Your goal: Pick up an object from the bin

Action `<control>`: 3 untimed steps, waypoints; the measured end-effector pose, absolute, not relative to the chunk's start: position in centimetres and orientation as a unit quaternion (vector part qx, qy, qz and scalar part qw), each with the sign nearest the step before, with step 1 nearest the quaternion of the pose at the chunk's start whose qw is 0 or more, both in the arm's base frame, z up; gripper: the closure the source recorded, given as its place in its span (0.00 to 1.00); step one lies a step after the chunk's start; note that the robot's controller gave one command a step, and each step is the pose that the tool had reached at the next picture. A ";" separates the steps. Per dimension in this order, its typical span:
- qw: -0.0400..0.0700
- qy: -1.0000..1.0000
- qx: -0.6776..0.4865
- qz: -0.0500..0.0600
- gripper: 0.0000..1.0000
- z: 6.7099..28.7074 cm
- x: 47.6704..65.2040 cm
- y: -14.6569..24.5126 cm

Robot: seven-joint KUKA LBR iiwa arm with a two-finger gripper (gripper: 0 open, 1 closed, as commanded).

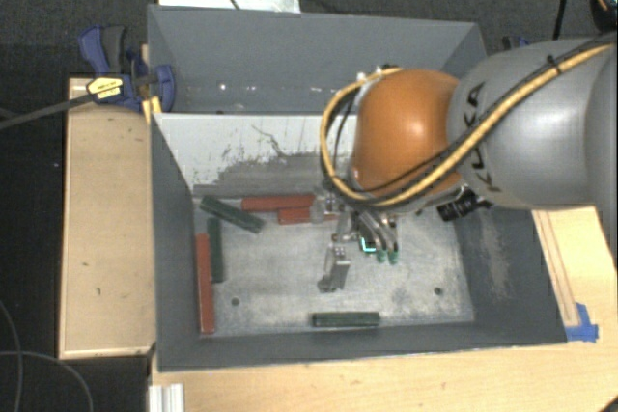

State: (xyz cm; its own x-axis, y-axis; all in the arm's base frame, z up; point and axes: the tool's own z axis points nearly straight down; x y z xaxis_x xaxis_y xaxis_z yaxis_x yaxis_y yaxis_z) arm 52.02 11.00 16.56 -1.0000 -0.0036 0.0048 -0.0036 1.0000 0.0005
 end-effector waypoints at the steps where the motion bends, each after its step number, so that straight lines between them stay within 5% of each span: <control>1: -0.001 -1.000 0.017 0.001 0.00 7.0 58.0 5.4; 2: -0.003 -0.997 0.080 0.000 0.00 7.1 59.3 3.4; 3: -0.002 -1.000 0.008 -0.001 0.00 7.1 59.3 2.1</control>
Offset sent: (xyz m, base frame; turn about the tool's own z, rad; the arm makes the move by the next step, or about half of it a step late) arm 0.0591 -0.0524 -0.0921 -0.0342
